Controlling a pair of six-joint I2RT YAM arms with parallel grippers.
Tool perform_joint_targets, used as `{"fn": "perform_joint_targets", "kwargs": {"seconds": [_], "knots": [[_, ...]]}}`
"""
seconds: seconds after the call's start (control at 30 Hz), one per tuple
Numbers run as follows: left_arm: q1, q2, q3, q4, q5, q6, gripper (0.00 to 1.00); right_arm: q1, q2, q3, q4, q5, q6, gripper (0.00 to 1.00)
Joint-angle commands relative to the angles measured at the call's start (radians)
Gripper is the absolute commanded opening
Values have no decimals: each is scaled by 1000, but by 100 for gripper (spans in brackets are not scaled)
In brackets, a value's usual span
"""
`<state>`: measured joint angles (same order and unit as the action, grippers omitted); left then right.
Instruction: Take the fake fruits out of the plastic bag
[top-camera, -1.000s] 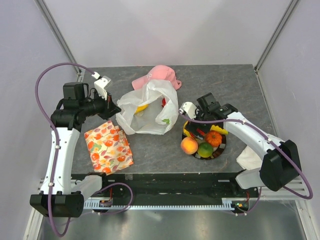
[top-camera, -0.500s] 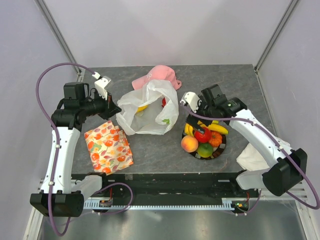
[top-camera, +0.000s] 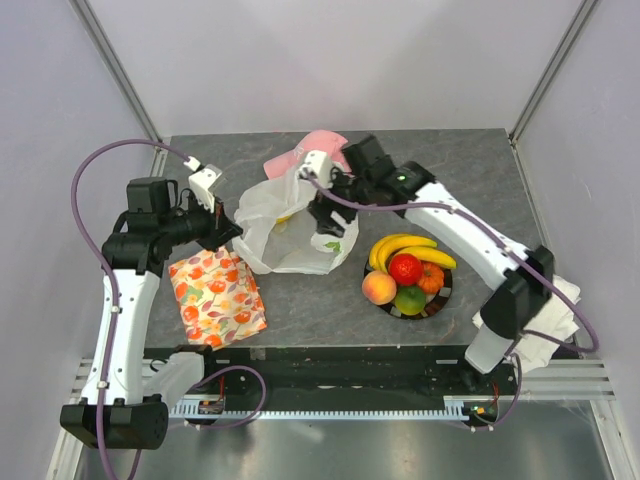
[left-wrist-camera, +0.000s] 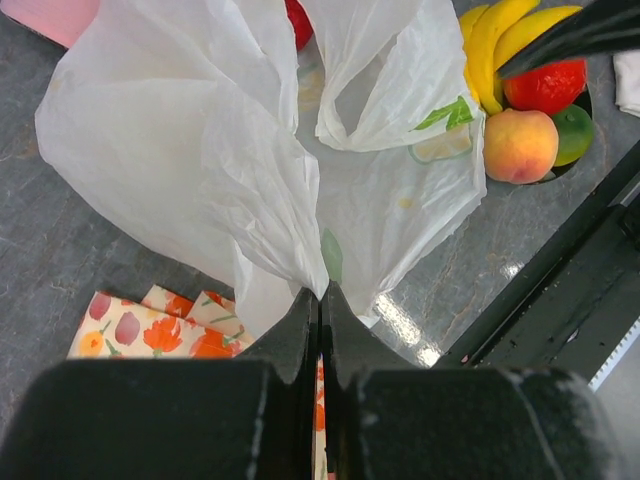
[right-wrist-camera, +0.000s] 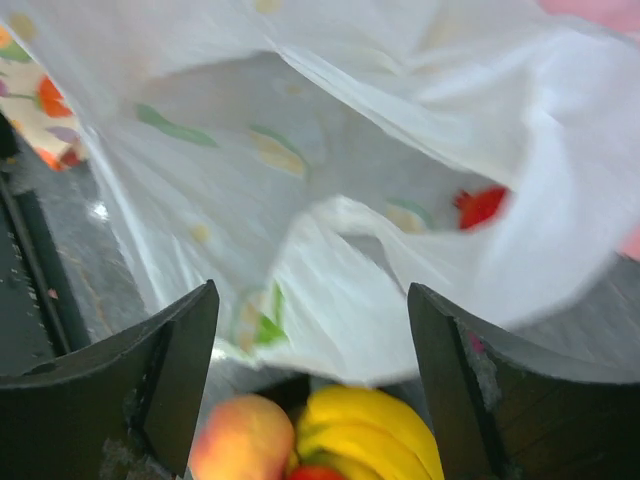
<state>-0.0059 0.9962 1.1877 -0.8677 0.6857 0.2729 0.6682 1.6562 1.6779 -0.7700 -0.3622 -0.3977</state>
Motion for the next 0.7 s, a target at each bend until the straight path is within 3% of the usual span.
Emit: {"fn": "perform_joint_targets", "kwargs": {"seconds": [0.0,0.17,0.33,0.47,0.67], "knots": [[4,-39,-23,-25,-18,-31,2,82,169,114,66,-64,92,79],[4,-73,-51,-50,-41,-3,1,79,370,195,101,35,166,74],[4,-77,-71,-51,-41,-8,2,74,468,305,110,94,213,80],[4,-68,-54,-83,0,-1,1,73,482,321,117,216,232,84],[4,-100,-27,-166,74,8,1,21,433,197,83,377,143,84]]}}
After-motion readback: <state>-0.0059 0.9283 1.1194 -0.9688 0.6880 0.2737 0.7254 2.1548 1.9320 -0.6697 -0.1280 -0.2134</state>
